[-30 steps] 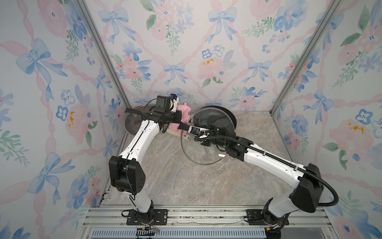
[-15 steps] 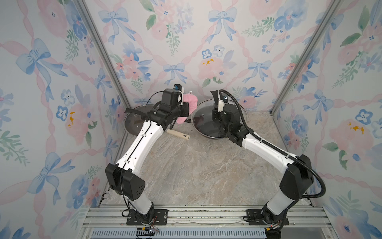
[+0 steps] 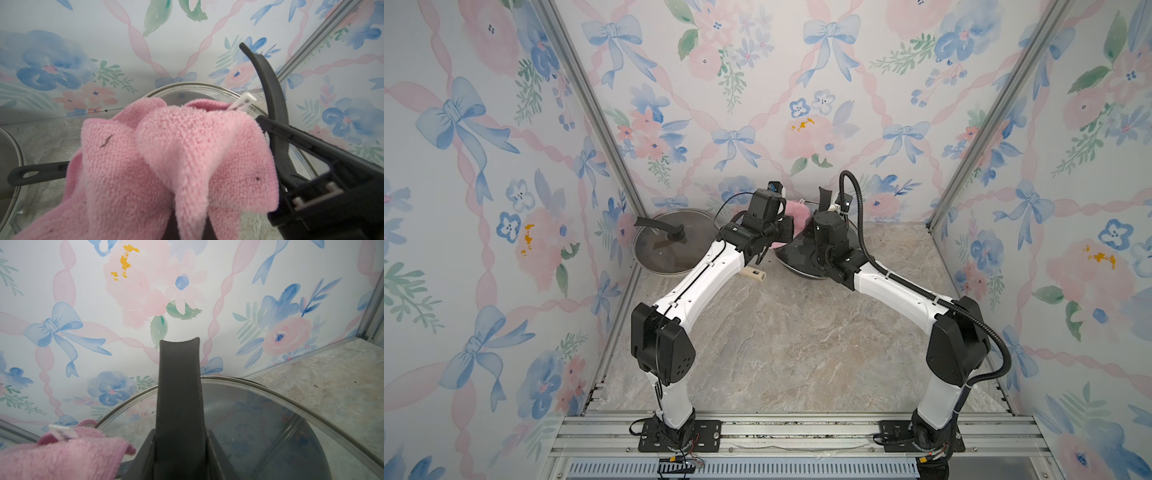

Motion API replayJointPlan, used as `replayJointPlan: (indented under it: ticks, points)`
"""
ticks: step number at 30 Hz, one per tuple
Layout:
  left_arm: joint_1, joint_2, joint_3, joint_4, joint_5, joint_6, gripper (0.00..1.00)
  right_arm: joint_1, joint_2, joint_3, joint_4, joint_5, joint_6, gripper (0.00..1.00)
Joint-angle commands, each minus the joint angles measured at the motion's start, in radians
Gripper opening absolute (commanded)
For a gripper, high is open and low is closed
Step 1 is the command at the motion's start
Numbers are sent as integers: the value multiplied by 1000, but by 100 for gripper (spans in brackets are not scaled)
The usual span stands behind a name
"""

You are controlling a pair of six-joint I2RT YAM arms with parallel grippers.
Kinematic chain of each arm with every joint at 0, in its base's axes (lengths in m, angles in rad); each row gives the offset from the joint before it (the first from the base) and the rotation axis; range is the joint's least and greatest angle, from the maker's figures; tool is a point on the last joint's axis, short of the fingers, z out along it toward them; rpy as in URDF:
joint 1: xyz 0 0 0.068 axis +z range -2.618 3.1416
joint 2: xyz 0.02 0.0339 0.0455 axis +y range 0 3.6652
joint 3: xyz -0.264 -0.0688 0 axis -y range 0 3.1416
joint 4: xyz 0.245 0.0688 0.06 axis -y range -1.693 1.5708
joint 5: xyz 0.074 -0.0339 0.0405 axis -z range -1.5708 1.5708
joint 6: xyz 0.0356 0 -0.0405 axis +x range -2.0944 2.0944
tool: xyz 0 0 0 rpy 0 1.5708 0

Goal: Wipe the pot lid with a cloth
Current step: Wipe the pot lid.

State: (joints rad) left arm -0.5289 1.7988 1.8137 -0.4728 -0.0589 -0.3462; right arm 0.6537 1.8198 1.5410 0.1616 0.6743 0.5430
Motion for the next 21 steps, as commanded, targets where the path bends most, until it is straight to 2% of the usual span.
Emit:
replayJointPlan:
  ticks: [1, 5, 9, 14, 18, 21]
  points:
    - [4, -9, -29, -85, -39, 80, 3, -19, -159, 31, 317, 21, 88, 0]
    - [-76, -3, -30, -109, 48, 116, 3, -52, -122, 38, 361, 25, 128, 0]
    - [-135, -5, -85, -135, 91, 77, 3, -94, -78, 61, 452, 15, 64, 0]
    - [-152, -47, -156, -151, 163, 59, 3, -155, -60, 69, 472, 4, 55, 0]
    - [-152, -60, -143, -207, 188, 104, 4, -193, -66, 50, 484, -22, 58, 0]
    - [-152, -63, -115, -245, 183, 138, 4, -210, -80, 17, 533, -48, 11, 0]
